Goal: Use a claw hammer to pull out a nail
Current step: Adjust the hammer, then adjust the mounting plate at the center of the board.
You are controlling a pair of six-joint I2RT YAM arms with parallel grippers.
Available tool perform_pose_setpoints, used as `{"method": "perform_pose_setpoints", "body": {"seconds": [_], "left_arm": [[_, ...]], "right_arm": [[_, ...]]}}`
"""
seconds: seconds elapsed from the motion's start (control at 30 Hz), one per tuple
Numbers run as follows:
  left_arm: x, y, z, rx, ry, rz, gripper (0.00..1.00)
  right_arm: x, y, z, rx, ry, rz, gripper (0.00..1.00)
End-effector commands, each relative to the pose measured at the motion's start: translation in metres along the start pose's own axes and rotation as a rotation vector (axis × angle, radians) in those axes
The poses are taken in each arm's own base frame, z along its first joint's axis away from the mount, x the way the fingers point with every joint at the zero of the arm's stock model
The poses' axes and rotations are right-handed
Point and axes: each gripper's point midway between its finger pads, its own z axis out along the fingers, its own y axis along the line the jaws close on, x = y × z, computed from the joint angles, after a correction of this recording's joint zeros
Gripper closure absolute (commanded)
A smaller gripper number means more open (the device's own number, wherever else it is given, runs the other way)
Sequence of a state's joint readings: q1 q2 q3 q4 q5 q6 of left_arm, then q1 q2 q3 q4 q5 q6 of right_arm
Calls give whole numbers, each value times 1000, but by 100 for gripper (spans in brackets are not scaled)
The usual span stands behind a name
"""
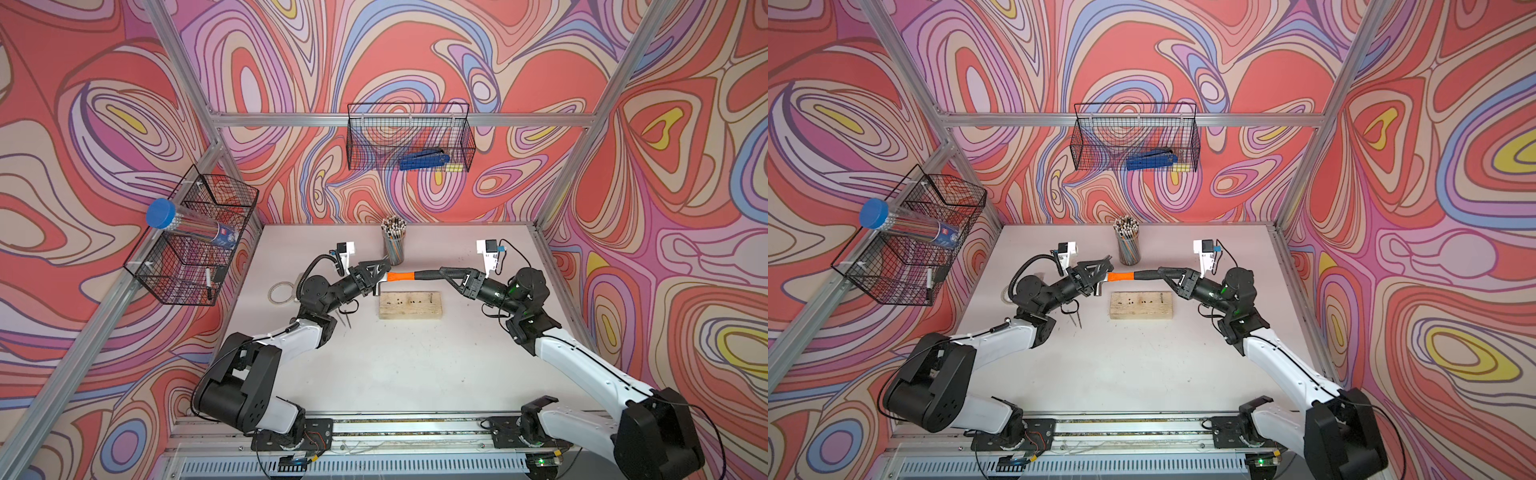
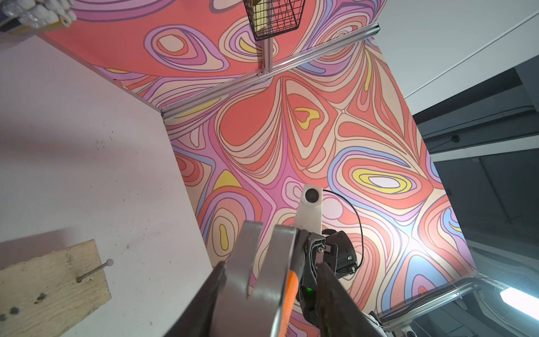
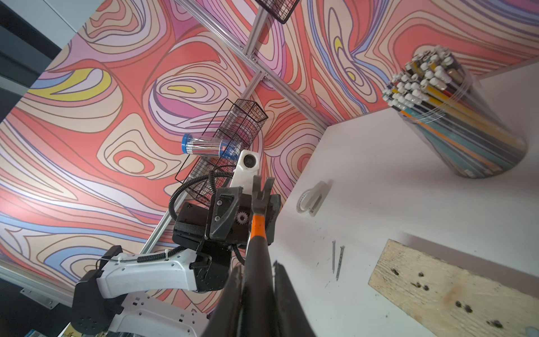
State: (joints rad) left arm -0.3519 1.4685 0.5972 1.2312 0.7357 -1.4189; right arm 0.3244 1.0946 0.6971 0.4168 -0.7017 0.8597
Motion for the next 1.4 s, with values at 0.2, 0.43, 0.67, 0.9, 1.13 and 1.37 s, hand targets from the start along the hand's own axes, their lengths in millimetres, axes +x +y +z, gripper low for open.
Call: {"method": "perform_pose_setpoints", "body": {"seconds": [0.2,0.43,0.67,0.9,1.13,1.37], "left_arm": [[3,34,-13,-139,38,91,47],[28,81,-27,-643,225,357,47],[42,114,-16,-875,401,482,49],[50,161,8,-1045,536,546,50],[37,200,31,-1145,548,573,52],[25,225,38,-1216,544,609,51]], "right_arm": [[-19,-13,-39,404,51,-171,100],[-22,-25,-65,642,157,-186,100],[-27,-35,-77,773,222,-185,100],[-25,-36,-83,799,228,-194,100],[-21,-33,-85,773,221,-195,100],[-16,-33,-82,749,224,-191,100]]}}
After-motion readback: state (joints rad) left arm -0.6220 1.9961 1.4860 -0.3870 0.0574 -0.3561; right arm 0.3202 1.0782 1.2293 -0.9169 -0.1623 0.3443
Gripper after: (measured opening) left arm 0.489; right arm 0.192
